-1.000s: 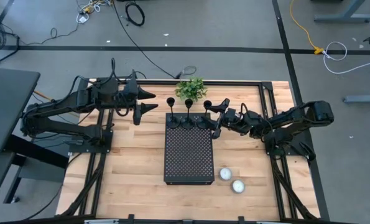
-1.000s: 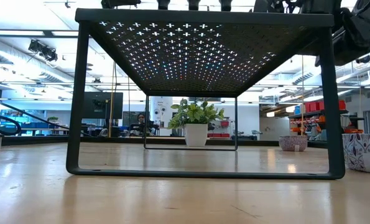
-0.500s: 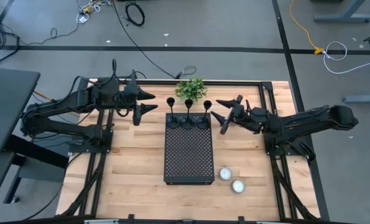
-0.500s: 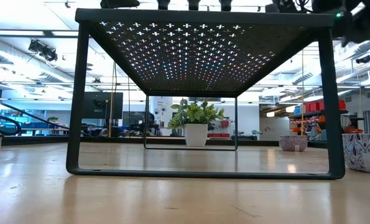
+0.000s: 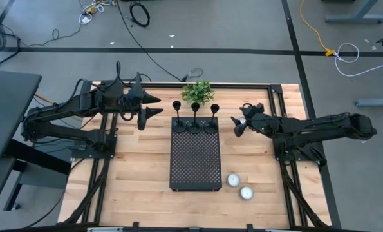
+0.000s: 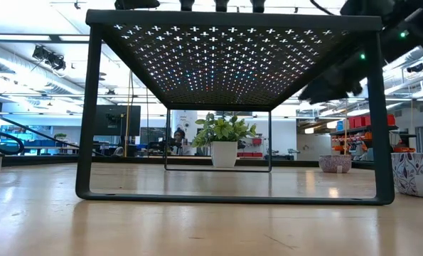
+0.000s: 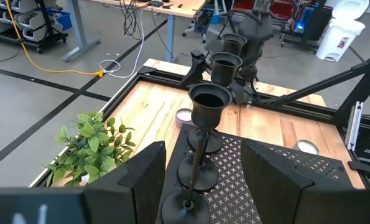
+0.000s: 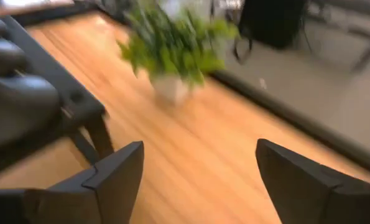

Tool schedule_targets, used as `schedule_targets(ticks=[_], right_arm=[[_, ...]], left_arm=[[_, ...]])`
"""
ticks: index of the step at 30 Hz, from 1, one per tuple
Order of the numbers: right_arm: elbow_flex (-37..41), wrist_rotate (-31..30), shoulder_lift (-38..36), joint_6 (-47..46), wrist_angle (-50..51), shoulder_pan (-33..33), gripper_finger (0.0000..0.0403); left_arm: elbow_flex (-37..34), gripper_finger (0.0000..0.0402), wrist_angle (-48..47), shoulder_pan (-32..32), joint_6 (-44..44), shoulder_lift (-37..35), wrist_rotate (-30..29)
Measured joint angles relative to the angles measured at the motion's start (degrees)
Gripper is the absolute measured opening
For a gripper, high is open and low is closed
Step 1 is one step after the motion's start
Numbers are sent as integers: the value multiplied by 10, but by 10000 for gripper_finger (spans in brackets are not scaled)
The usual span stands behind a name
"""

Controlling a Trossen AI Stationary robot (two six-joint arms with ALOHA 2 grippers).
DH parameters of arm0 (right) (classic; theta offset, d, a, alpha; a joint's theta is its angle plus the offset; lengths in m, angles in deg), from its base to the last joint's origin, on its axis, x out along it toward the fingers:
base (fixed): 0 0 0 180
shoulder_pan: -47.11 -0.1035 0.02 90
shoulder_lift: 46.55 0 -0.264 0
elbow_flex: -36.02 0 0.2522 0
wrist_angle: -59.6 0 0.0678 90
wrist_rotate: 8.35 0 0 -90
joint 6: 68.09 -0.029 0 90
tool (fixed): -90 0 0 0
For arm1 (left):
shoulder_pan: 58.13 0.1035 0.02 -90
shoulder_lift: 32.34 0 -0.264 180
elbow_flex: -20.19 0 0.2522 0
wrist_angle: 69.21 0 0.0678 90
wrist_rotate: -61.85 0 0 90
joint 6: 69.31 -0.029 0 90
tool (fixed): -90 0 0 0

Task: Pick & Place candle stick holders
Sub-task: Put the pink candle on the shelf

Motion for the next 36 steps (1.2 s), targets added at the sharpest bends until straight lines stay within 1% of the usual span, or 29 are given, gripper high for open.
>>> schedule_targets(ticks=[3,6,9,13,18,23,36], right_arm=[[0,14,0,-43,77,15,335],[0,20,0,-73,133,27,357],[0,25,4,-102,170,34,372],[0,30,11,-131,192,40,382],[0,50,29,-149,197,41,385],[0,56,64,-170,202,41,384],[0,54,153,-183,182,56,384]], left_arm=[[0,209,0,0,0,0,0],[0,209,0,0,0,0,0],[0,209,0,0,0,0,0],[0,209,0,0,0,0,0],[0,209,0,0,0,0,0],[0,209,0,0,0,0,0],[0,209,0,0,0,0,0]])
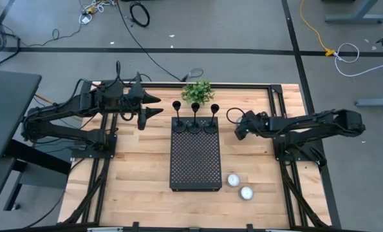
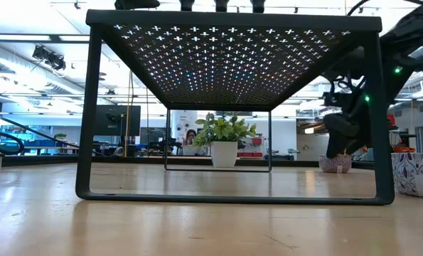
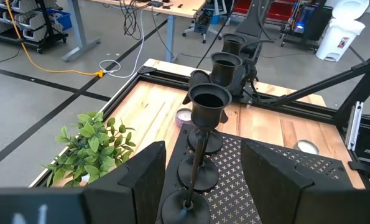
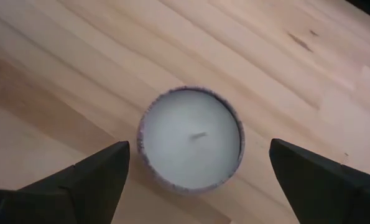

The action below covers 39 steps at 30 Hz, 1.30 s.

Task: Pick & Place candle stick holders
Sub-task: Put the pink candle on the shelf

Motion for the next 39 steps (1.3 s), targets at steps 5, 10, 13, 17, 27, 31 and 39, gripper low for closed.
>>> schedule_targets(ticks=[5,10,13,17,27,31,39], right_arm=[[0,6,31,2,-33,10,384],[0,26,59,10,-65,24,384],[0,33,78,18,-71,32,384],[0,21,98,23,-94,34,384],[-2,25,115,38,-112,35,384],[-2,24,115,36,-109,35,384],[-2,27,115,36,-94,35,348]], left_arm=[[0,209,0,0,0,0,0],[0,209,0,0,0,0,0],[0,209,0,0,0,0,0],[0,209,0,0,0,0,0],[0,209,0,0,0,0,0],[0,209,0,0,0,0,0],[0,209,-1,0,0,0,0]])
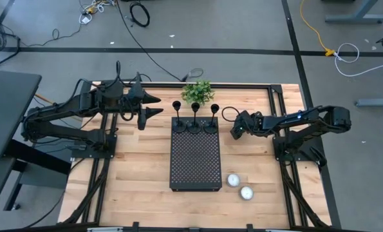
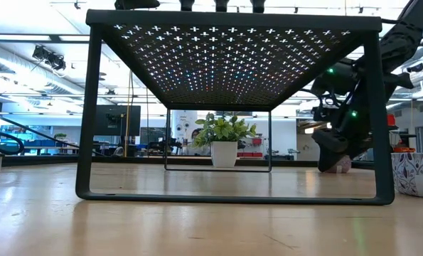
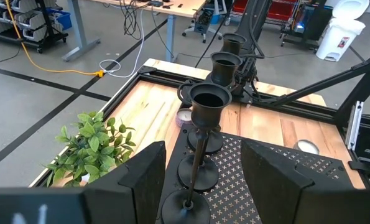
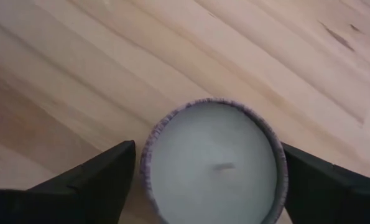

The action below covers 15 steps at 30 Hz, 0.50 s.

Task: Pick & Place candle stick holders
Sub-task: Put the pink candle on the shelf

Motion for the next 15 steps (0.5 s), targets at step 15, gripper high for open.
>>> schedule_targets(ticks=[15], right_arm=[[1,2,0,-6,5,0,286]], left_arm=[[0,209,0,0,0,0,0]])
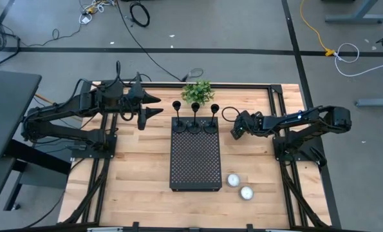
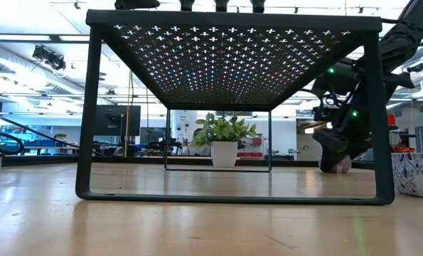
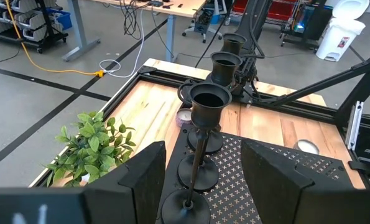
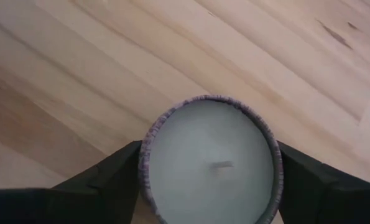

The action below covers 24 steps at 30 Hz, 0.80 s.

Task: Pick & Place candle stick holders
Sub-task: Put the pink candle on the shelf

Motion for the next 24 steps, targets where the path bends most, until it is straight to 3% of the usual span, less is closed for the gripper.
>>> schedule_targets(ticks=[6,9,15,24], right_arm=[[-7,21,-17,2,35,0,286],[-32,51,-36,-3,109,-2,286],[-86,54,-67,-6,224,-24,286],[-160,88,-111,-27,356,-90,286]], left_arm=[[0,209,0,0,0,0,0],[0,209,0,0,0,0,0],[0,209,0,0,0,0,0],[0,209,-1,0,0,0,0]])
